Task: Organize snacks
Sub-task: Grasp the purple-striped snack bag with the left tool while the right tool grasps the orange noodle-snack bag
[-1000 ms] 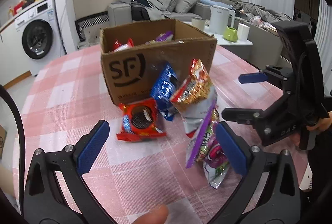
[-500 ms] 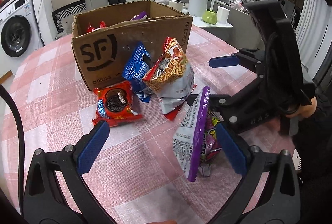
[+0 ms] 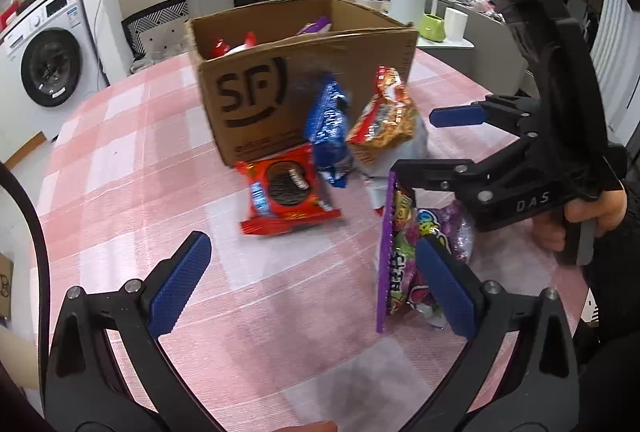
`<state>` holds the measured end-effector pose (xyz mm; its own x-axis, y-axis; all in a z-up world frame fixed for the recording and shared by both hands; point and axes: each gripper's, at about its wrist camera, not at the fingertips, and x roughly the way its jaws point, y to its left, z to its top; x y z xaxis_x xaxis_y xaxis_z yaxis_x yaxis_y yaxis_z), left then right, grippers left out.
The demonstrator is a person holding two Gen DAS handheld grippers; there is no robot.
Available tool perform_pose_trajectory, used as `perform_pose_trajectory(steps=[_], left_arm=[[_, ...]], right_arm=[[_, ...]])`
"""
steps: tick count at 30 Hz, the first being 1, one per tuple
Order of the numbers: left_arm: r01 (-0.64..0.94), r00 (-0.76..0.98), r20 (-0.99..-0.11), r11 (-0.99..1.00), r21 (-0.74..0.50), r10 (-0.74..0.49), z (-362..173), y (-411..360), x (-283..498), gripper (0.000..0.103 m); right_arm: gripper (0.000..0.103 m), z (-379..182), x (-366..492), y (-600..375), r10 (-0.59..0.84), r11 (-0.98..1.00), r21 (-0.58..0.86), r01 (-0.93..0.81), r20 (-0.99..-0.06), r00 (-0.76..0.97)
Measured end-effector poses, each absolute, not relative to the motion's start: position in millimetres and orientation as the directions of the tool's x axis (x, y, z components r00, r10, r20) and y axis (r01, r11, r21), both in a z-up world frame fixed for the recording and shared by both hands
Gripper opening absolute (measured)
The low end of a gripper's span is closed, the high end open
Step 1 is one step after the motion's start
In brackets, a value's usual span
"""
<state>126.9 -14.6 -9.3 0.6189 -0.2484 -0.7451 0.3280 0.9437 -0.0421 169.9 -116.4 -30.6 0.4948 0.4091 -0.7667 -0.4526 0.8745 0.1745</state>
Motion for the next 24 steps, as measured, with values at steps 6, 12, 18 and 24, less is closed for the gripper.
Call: perform_pose_trajectory(steps=[6, 12, 18, 24], left_arm=[[0.312, 0.613, -0.749, 0.948, -0.061, -0.25, -10, -5, 130, 0.102], [0.336, 0.614, -0.738, 0.939, -0.076, -0.28, -7, -9, 126, 0.102], [0.381, 0.603, -0.731, 0.92, -0.088, -0.32, -5, -21, 119, 0.102], [0.427, 0.578, -0.731, 0.897, -0.109, -0.364, -9, -37, 116, 0.102]], right_arm=[[0.069, -35, 174, -108, 0.447, 0.857, 0.22, -0.467, -0.767, 0.46], [0.052, -35, 172, -111, 0.472, 0.847, 0.243, -0.472, -0.752, 0.46], [0.044, -29, 162, -116, 0.478, 0.841, 0.232, -0.49, -0.741, 0.471], [0.044, -21, 157, -132, 0.464, 0.852, 0.219, -0.476, -0.737, 0.492]])
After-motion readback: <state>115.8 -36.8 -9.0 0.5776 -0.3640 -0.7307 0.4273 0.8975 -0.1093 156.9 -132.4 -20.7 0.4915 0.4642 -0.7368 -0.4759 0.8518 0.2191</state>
